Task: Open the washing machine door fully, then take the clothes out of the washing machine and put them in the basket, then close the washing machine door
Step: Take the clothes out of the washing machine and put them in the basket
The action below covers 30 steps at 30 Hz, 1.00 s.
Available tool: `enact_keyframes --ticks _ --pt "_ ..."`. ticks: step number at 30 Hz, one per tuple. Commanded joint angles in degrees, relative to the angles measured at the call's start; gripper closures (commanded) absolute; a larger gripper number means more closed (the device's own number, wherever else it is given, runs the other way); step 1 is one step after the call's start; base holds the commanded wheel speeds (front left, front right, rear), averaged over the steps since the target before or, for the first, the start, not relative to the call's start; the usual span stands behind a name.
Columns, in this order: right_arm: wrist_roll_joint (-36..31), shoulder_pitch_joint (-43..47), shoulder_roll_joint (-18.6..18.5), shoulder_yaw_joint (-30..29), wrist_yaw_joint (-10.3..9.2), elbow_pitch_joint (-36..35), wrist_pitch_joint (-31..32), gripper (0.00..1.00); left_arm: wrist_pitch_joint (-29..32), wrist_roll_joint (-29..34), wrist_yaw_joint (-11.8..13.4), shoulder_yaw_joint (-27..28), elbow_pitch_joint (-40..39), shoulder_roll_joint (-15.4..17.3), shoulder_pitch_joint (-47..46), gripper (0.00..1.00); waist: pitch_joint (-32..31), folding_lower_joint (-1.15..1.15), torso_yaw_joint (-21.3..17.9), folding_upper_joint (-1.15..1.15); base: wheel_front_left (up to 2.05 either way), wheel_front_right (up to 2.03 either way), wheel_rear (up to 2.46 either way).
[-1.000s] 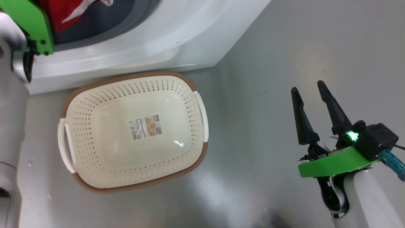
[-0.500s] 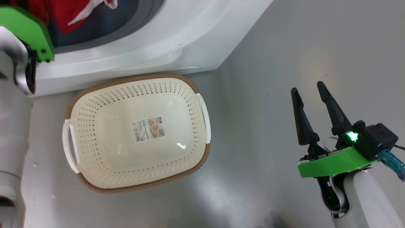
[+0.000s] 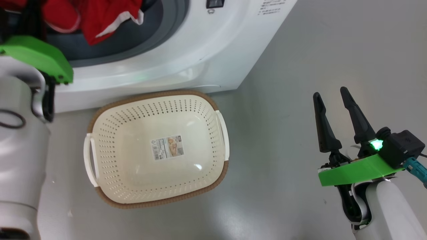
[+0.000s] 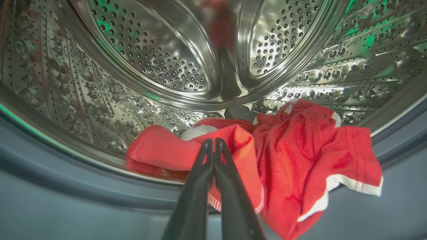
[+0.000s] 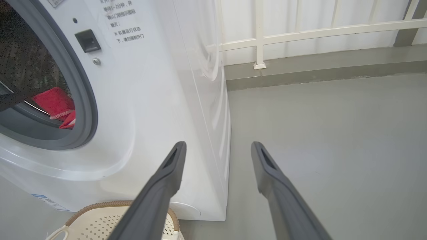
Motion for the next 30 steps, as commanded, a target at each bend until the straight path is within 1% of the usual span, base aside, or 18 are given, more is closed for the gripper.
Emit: enact_keyframes --ticks 1,10,16,30 --pt "0.2 1.6 -0.4 1.0 0.34 -1.0 -0.4 0.00 -0.7 -0.2 -0.1 1.6 -3.3 2.2 2.3 1.00 -2.0 0.00 0.6 0.00 0.00 0.00 0.00" --pt "0.0 2.8 -0.4 0.5 0.34 -0.7 -0.4 0.00 -0.7 1.9 1.0 4.7 -19.2 1.6 14.0 1.00 -6.8 0.00 1.7 0.00 0.00 0.00 0.00" --pt "0.0 3.9 -0.4 0.2 0.34 -0.6 -0.4 0.00 -0.7 3.2 1.0 6.6 -27.9 0.5 21.8 1.00 -10.1 0.00 2.3 0.00 0.00 0.00 0.00" --pt "0.5 6.0 -0.4 -0.3 0.34 -0.3 -0.4 0.00 -0.7 4.3 1.2 7.6 -39.7 -1.8 36.5 1.00 -15.9 0.00 2.7 0.00 0.00 0.00 0.00"
